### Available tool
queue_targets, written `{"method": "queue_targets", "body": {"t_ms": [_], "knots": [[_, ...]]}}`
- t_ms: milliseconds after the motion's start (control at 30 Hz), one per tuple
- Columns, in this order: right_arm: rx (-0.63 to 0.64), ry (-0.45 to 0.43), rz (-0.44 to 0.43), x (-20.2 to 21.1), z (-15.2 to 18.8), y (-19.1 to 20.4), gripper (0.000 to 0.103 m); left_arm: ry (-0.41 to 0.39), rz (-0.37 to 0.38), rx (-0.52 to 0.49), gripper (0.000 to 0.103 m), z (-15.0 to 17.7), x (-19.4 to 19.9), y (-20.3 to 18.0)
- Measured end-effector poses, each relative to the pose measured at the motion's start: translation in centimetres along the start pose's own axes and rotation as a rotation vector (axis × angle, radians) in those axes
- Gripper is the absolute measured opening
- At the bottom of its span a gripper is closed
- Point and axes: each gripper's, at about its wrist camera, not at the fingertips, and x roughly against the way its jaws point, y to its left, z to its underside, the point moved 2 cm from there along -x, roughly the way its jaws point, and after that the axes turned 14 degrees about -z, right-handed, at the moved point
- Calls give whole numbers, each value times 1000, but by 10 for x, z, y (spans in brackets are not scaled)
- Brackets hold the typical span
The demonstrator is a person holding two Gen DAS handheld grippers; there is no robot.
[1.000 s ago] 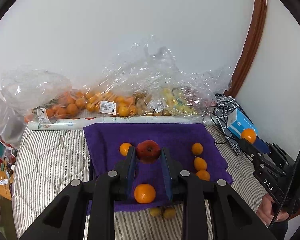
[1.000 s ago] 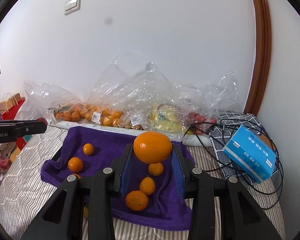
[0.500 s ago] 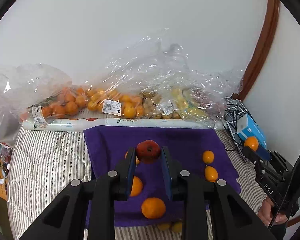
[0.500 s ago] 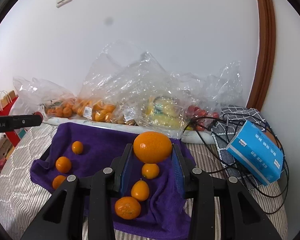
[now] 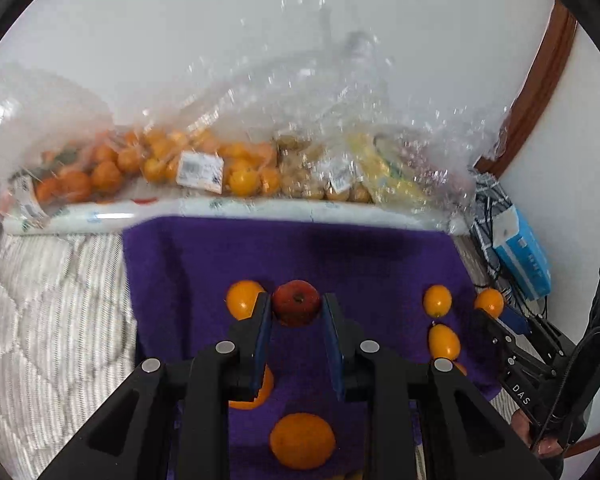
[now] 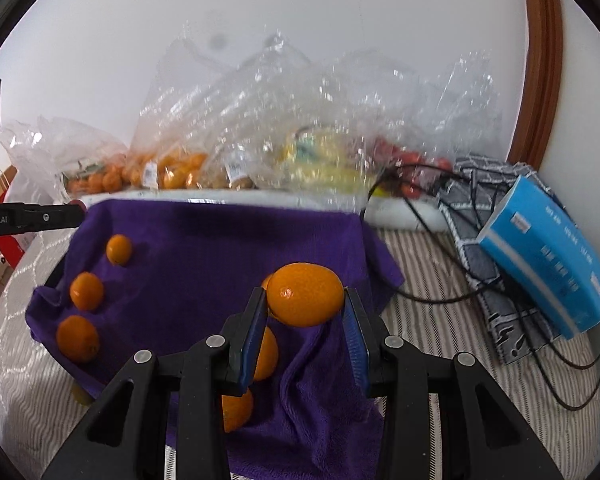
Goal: Organize fruits
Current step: 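Carry the held orange and red apple over the purple towel and lower them, then open both tools to release the orange and red apple onto the towel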
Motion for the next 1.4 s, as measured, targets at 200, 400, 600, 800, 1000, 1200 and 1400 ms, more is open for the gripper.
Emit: {"method": "queue_targets", "body": {"t_ms": [200, 400, 600, 800, 1000, 1200, 1400], "knots": [[-3, 23, -15, -10, 6, -1, 38, 39, -3, -23, 24, 6, -20, -11], [19, 41, 2, -17, 9, 1, 38, 45, 41, -38, 24, 10, -28, -14], [63, 34, 27, -15, 11, 4, 38, 80, 39, -36, 24, 14, -41, -15], [74, 36, 23, -13, 12, 4, 39, 103, 15, -47, 24, 16, -51, -20], [82, 24, 20, -7, 12, 7, 51, 137, 11, -61, 24, 20, -58, -24], [81, 1, 12, 1, 9, 11, 51, 154, -6, -66, 36, 24, -48, -24], [64, 9, 46, 17, 1, 15, 55, 114, -34, -87, 43, 30, -16, -17]]}}
